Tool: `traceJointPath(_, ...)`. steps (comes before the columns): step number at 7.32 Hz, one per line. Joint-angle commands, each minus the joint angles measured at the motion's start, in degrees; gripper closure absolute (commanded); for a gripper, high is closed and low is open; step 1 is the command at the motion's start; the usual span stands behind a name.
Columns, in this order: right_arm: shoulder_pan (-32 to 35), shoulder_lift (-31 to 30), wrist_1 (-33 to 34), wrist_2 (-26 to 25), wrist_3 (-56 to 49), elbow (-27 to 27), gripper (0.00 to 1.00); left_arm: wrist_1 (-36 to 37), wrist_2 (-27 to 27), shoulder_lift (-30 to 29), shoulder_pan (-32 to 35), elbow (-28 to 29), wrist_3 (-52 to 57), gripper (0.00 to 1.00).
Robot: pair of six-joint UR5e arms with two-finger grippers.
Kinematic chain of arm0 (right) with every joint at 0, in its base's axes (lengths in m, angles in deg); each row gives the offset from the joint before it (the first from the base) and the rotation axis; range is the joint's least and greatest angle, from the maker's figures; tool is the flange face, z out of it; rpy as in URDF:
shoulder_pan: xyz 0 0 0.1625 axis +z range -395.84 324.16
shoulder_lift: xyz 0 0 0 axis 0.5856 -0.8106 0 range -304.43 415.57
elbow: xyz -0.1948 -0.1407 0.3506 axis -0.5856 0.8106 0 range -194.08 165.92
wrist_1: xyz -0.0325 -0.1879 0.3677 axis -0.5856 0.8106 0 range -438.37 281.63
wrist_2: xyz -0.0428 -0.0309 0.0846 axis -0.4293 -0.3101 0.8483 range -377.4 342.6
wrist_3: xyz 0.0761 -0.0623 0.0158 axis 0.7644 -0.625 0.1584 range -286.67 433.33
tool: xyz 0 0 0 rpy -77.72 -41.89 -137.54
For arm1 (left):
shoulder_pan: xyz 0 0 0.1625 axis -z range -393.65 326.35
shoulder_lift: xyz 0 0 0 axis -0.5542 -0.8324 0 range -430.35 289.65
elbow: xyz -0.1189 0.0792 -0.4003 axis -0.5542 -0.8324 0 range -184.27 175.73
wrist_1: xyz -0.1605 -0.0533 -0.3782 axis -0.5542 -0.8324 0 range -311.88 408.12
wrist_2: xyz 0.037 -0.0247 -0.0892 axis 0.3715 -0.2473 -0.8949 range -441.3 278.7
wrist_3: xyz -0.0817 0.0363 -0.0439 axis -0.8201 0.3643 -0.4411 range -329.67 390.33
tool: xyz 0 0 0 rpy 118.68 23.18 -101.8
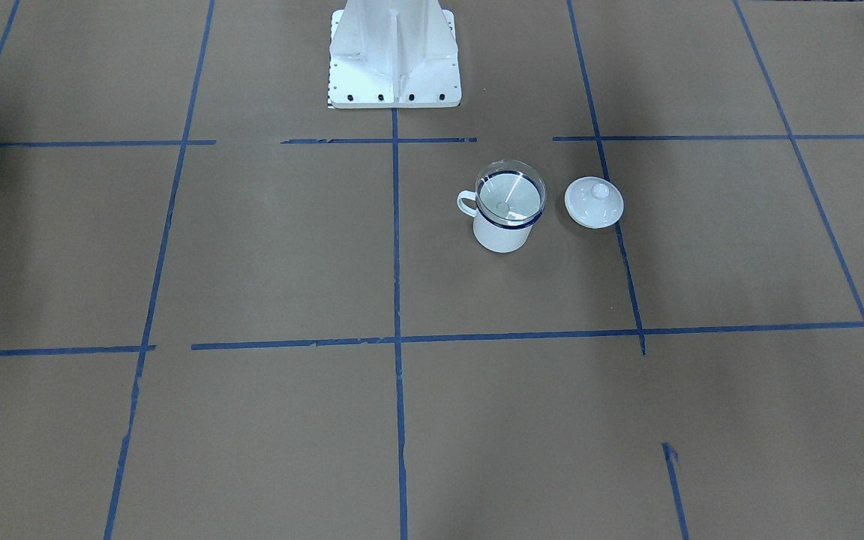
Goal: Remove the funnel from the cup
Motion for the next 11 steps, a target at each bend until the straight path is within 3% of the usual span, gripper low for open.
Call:
traceJointPath(1,0.0,0.0,0.0,0.0,0.0,0.1,0.0,-0.4,0.0,0.1,0.0,-0.2,0.1,0.0)
traceJointPath(3,0.0,0.1,0.0,0.0,0.0,0.0,0.0,-0.8,0.1,-1.0,-0.3,-0.4,0.0,0.0)
traceJointPath(6,0.0,0.0,0.1,0.0,0.0,0.1,0.0,-8.4,1.2,-12.3,-0.3,2.0,-0.6,0.0)
traceJointPath(8,0.0,0.0,0.0,0.0,0.0,0.0,0.0,-17.5,0.7,-12.1,-0.1,3.2,-0.5,0.0)
traceJointPath(10,0.0,0.0,0.0,0.0,0.0,0.0,0.0,-21.7,-0.9,-11.4,-0.7,1.0,-3.0,0.0)
traceJointPath(11,0.0,0.0,0.0,0.0,0.0,0.0,0.0,-21.5,-2.6,-11.6,-6.9,-0.2,-8.6,0.0)
